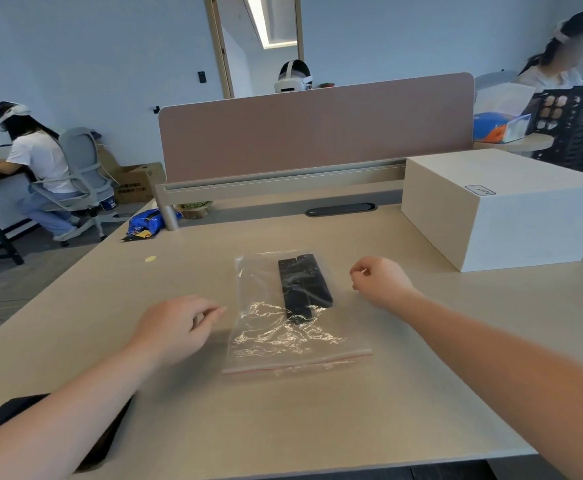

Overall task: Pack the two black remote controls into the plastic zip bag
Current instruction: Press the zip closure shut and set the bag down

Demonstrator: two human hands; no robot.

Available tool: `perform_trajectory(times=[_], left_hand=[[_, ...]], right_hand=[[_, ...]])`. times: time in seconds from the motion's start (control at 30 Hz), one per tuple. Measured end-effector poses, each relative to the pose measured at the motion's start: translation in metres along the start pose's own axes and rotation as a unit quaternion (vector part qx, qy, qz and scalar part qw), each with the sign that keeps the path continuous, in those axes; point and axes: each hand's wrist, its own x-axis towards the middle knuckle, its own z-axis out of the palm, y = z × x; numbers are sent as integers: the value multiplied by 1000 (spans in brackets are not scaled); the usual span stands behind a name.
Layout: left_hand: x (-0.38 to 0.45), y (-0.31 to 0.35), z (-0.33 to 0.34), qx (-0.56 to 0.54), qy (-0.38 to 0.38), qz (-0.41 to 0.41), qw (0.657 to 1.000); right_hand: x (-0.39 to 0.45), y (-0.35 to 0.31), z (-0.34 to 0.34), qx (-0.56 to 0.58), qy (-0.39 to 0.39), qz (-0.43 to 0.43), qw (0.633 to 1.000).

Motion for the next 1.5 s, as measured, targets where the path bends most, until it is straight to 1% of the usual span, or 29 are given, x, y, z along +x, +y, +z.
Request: perform_trajectory(times=[0.1, 0.23, 0.33, 0.47, 0.6, 0.7, 0.83, 0.97, 1.17, 1.33, 1.4, 1.5], left_hand=[[21, -3, 10, 45, 21, -56, 997], [52, -6, 35, 47, 27, -116, 992], [73, -4, 53, 64, 22, -137, 988], [101, 2, 70, 57, 30, -159, 985], [131, 17, 86, 47, 37, -160, 985], [153, 36, 104, 22, 58, -151, 987], [188, 61, 128, -4, 77, -131, 988], [218, 78, 142, -21, 79, -113, 990], [248, 90, 153, -15, 77, -96, 992], [253, 90, 158, 11, 87, -55, 995], [252, 90, 159, 16, 91, -44, 995], [251, 90, 159, 19, 100, -34, 994]], right_hand=[[28, -13, 19, -26, -47, 52, 997], [56, -26, 40, -43, -75, 80, 993], [70, -27, 50, 20, -54, 60, 997], [82, -10, 42, 7, -18, 19, 1000], [101, 21, 20, -17, 35, 16, 999], [122, 47, 1, -37, 97, 27, 994], [151, 73, -21, -61, 177, 70, 980], [177, 80, -34, -89, 254, 93, 959], [205, 79, -36, -106, 293, 95, 946], [220, 81, -34, -105, 311, 95, 940], [217, 83, -29, -149, 294, 79, 941], [208, 87, -23, -265, 269, 1, 926]])
